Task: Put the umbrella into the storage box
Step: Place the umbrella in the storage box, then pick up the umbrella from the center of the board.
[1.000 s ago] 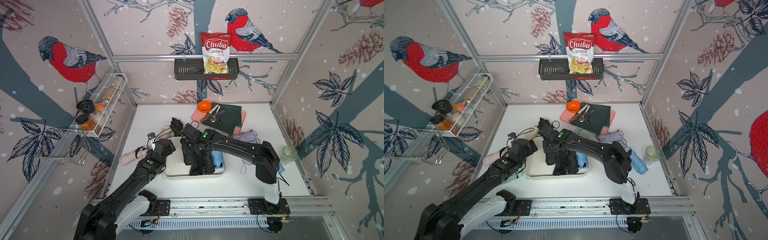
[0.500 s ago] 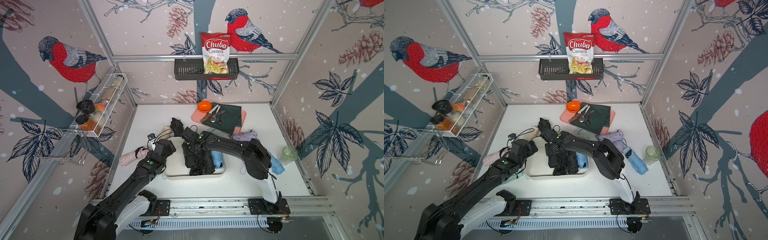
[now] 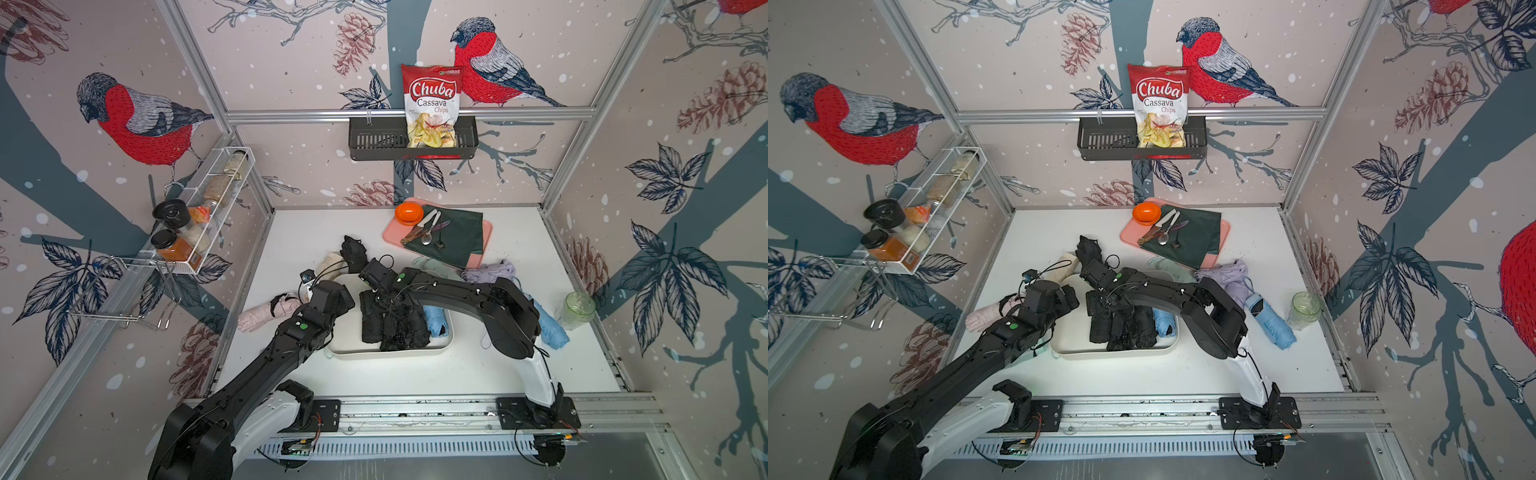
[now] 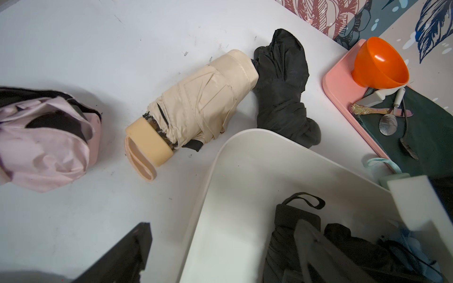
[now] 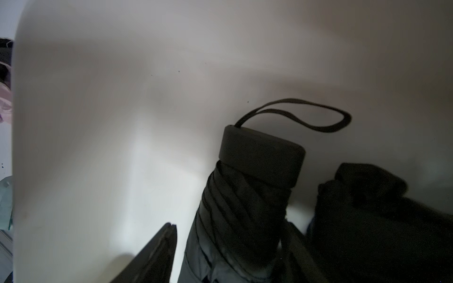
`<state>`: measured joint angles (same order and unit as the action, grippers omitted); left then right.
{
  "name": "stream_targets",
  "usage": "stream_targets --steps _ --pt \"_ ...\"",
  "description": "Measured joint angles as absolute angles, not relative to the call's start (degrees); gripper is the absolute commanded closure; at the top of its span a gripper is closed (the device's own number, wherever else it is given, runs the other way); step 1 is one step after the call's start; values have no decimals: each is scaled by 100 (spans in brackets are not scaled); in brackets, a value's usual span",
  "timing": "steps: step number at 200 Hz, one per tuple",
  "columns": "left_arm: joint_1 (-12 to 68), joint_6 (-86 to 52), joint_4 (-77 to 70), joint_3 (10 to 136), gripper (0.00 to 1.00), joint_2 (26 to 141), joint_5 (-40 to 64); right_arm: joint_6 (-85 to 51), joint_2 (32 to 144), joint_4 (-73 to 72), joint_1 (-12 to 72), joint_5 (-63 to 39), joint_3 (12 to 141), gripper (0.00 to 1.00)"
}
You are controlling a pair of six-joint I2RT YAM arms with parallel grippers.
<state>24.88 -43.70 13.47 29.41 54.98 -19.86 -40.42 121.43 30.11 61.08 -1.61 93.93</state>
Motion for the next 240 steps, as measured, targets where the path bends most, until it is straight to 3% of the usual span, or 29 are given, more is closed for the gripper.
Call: stream_targets --steps 26,87,136,196,240 --pt "2488 -4366 1347 2943 19 5474 -1846 -4027 11907 3055 6108 -58 9286 34" --pt "2508 -4348 1258 2954 52 5334 -1066 -3916 10645 3000 6012 484 8586 35" --pt "2969 -4469 1245 3009 54 5760 -926 -3972 9330 2917 5389 1096 7297 35" --pt "3162 -4565 1214 2980 57 6329 -954 -4108 7738 3076 4027 1756 5839 30" --pt "3162 -4565 1046 2936 57 6637 -923 -4021 7236 3354 2825 1964 5317 17"
